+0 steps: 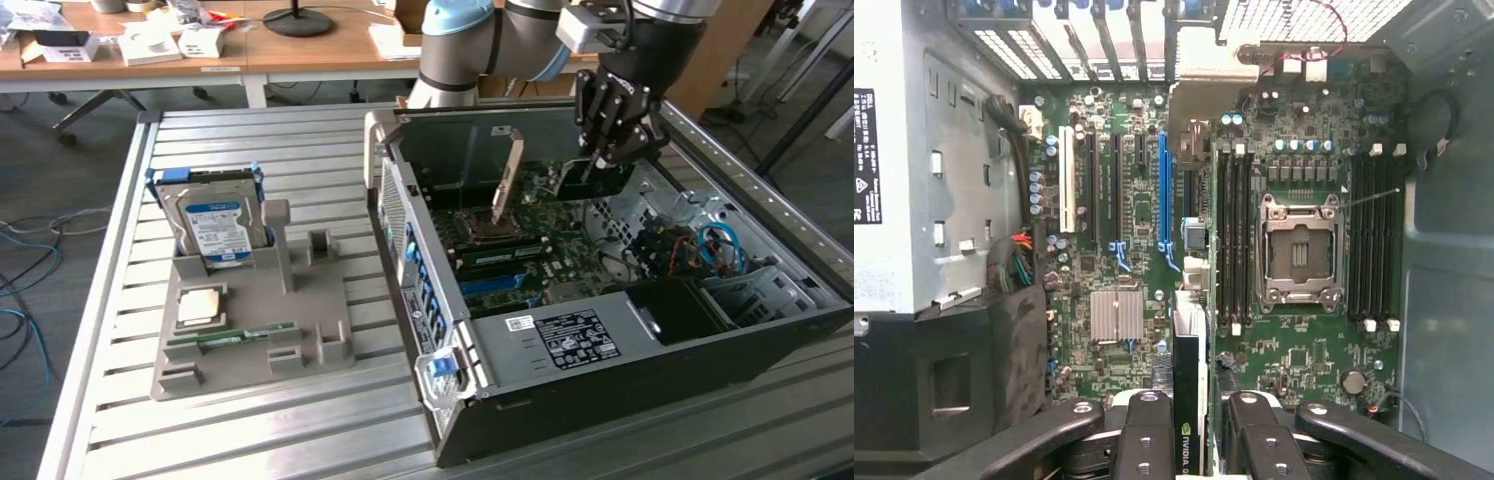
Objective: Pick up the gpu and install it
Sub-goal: 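Insert the gpu into the slot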
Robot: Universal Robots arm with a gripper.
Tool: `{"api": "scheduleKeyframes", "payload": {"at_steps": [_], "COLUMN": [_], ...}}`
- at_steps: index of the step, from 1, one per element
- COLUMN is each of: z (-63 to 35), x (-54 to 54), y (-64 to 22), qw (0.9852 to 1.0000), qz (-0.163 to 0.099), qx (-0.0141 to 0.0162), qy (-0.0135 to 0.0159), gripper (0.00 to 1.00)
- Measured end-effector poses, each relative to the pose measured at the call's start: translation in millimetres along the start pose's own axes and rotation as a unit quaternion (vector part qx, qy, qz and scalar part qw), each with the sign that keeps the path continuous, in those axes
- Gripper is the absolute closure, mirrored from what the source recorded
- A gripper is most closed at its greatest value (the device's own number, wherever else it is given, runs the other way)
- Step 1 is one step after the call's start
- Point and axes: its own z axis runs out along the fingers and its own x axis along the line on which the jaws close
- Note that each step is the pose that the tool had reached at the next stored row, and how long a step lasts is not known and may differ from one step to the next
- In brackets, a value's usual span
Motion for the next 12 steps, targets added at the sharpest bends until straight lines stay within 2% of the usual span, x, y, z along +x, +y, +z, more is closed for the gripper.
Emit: {"api": "scheduleKeyframes", "payload": {"at_steps": [12], "z": [0.8], "x": [0.0], "y": [0.0], "qw": [1.0000], "qz": [0.000], "qx": [0.0000], "qy": [-0.0002], "gripper": [0.74]}}
